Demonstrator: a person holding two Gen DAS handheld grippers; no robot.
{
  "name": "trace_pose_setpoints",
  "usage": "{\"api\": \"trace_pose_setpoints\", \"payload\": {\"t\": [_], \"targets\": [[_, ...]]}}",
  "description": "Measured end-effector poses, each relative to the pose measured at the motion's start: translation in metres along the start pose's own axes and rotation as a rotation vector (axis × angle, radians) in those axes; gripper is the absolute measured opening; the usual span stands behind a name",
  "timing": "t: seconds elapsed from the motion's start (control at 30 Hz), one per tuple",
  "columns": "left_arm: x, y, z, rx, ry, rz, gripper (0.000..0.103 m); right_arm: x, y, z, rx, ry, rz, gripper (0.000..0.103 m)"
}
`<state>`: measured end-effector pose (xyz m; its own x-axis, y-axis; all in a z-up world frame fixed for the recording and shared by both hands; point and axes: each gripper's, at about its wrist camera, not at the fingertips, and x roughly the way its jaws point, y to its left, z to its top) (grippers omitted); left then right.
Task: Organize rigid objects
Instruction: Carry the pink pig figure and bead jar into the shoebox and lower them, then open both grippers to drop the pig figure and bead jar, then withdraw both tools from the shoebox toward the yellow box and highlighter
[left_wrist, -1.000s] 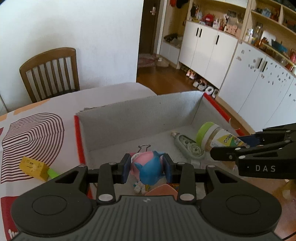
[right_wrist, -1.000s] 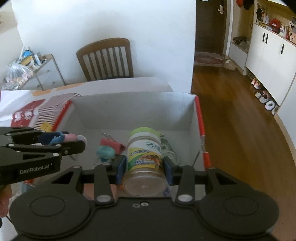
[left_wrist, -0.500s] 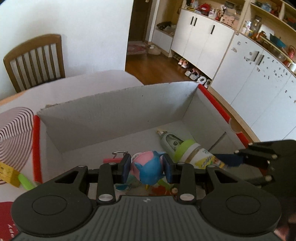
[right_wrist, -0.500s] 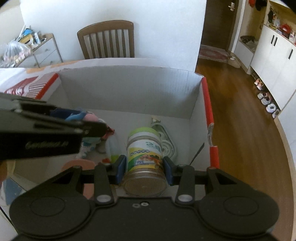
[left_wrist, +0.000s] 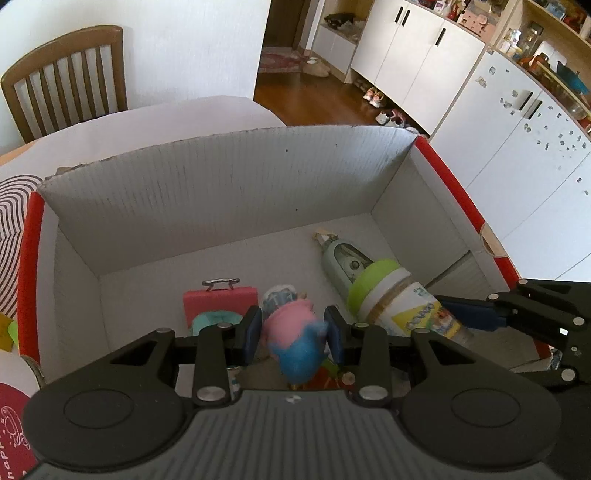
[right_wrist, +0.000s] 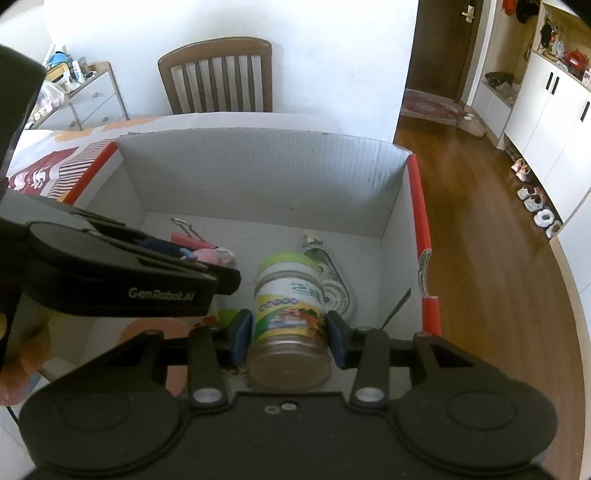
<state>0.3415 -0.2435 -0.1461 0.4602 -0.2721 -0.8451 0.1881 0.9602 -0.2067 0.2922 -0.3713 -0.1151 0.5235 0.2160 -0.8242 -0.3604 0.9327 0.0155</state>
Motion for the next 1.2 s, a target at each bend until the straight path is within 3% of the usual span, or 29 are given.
{"api": "trace_pose_setpoints", "payload": {"t": [0.27, 0.47, 0.93, 1.03, 1.2], "targets": [[-0.021, -0.006, -0.003, 0.005, -0.041, 0.001, 0.043, -0.014, -0.002, 0.002, 0.005, -0.019, 0.016, 0.053], [-0.049, -0.006, -0.009, 0.005, -0.103, -0.001, 0.056, -0.03, -0.002, 0.001, 0.001, -0.039, 0.036, 0.059], [-0.128, -0.007, -0.035, 0.017, -0.245, 0.052, 0.057, -0.075, 0.02, -0.001, -0.029, -0.122, 0.123, 0.071], [-0.143, -0.002, -0.041, 0.007, -0.28, 0.068, 0.068, -0.084, 0.028, -0.001, -0.039, -0.145, 0.133, 0.074], [-0.163, 0.012, -0.053, -0.01, -0.315, 0.087, 0.068, -0.097, 0.046, 0.001, -0.056, -0.186, 0.15, 0.081]]}}
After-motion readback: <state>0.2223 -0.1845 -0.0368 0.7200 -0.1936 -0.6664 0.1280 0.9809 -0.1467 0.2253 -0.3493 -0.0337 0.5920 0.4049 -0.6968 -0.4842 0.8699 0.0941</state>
